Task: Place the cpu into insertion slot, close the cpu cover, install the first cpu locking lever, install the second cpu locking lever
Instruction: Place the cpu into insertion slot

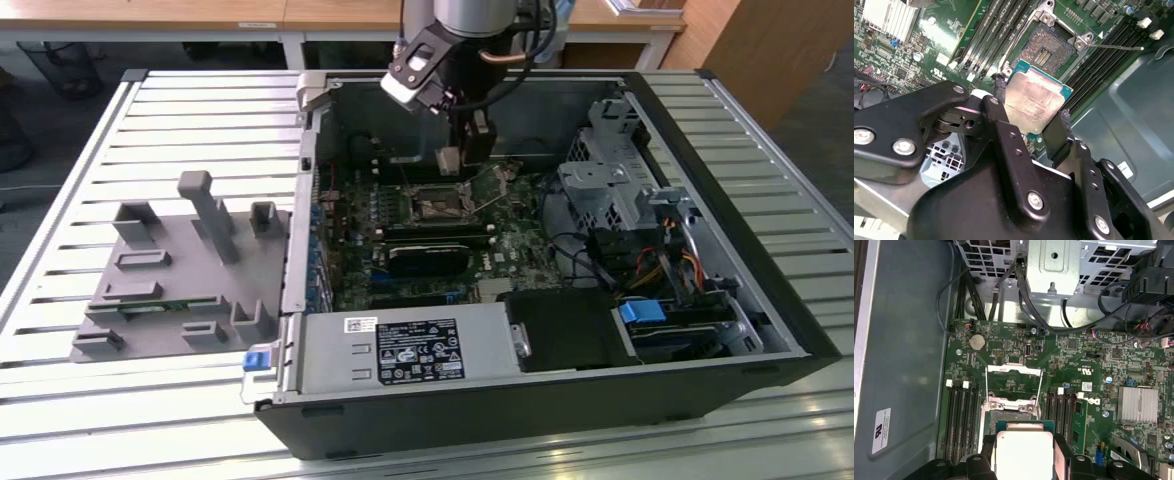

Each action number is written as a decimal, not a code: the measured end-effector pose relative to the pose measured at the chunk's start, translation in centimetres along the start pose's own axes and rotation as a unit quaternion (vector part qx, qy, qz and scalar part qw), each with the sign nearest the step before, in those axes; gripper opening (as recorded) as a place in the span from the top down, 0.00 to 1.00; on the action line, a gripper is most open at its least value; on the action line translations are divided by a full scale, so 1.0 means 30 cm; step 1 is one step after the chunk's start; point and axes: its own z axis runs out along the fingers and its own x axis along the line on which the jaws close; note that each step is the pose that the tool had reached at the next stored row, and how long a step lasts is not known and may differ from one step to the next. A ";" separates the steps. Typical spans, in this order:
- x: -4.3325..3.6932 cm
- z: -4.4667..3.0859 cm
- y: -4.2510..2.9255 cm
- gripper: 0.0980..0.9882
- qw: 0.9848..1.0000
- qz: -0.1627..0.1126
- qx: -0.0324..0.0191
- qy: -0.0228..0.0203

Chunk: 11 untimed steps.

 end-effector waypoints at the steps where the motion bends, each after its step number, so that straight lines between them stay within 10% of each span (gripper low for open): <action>1: 0.000 0.002 0.000 0.50 1.000 0.000 0.000 0.000; 11: 0.001 0.019 -0.001 0.50 1.000 0.001 0.001 0.000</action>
